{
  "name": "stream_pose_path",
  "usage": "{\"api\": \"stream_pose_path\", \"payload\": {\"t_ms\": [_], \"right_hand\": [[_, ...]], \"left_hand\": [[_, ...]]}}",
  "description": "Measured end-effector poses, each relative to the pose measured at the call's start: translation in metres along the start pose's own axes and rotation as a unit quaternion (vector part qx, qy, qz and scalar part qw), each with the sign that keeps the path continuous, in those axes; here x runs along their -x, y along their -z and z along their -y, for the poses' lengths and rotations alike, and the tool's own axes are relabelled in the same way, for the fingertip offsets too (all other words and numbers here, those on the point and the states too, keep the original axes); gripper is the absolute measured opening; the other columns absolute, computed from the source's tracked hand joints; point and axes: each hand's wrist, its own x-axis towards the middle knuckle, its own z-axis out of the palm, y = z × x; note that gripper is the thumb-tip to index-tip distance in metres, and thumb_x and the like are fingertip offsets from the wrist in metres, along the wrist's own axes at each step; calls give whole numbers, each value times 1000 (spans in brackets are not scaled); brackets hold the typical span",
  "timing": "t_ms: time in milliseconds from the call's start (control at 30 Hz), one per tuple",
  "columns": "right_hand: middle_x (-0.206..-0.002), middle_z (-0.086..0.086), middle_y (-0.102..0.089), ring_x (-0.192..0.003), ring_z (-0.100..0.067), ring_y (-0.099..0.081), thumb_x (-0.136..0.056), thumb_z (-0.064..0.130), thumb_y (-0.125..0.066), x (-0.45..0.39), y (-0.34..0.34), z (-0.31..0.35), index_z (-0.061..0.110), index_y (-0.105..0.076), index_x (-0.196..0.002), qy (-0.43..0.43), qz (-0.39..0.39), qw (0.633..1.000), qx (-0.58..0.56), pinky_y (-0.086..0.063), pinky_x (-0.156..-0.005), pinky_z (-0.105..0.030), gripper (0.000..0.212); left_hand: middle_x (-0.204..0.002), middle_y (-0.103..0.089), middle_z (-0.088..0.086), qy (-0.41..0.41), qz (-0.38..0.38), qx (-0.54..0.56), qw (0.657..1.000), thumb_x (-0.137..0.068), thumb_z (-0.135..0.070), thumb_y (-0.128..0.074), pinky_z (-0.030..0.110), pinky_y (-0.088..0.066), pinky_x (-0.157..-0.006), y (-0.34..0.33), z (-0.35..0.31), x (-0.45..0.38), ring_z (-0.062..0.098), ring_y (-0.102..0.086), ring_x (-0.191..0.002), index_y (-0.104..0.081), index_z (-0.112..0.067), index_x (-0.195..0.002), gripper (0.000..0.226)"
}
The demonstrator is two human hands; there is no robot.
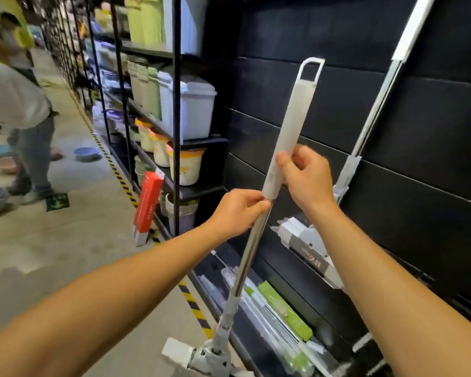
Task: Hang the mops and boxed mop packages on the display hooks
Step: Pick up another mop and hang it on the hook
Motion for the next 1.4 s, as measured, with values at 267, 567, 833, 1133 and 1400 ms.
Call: {"api": "stream_pose_path", "payload": {"t_ms": [267, 567, 833, 1133, 1400], "right_hand": [[-97, 5, -75, -92, -17, -72, -90, 40, -63, -88, -5, -33, 31, -67, -94, -19, -77, 996, 41, -61, -81, -50, 11], [-93, 9, -74, -91, -13, -72, -93, 39, -63, -162, -1, -43, 26, -71, -96, -14, -148, 984, 95, -61, -81, -49, 15], [-98, 12, -72, -95, -10, -69, -95, 36, -63, -221, 15, -21, 26, -71, -101, -20, -236, 958, 161, -61, -86, -45, 14], [-85, 7, -69, -85, -12, -68, -96, 33, -61, -281, 24, 12, 23, -70, -86, 4, -349, 909, 229, -61, -85, -45, 17], [-84, -22, -66, -74, -30, -64, -80, 53, -58, -319, 55, 44, 3, -66, -81, 43, -396, 882, 253, -58, -76, -58, 50]], "left_hand": [[-83, -73, 16, -53, 88, 2, 995, -95, -25, -62, 49, -61, -69, 5, 17, -115, 38, -71, -81, -75, -15, -102, 19], [-92, -74, 9, -89, 164, 52, 981, -97, -25, -61, 37, -63, -74, 2, 12, -215, 19, -72, -84, -73, -14, -114, 23], [-73, -64, 8, -128, 240, 135, 953, -96, -25, -61, 26, -61, -66, -5, -19, -292, 4, -58, -59, -76, -17, -98, 16], [-102, -71, 20, -187, 327, 172, 910, -95, -32, -63, 36, -63, -72, 9, -69, -362, 30, -72, -91, -74, -17, -101, 19], [-91, -73, 12, -234, 345, 203, 886, -96, -32, -62, 36, -63, -71, 11, -122, -400, 18, -70, -73, -72, -19, -97, 17]]}}
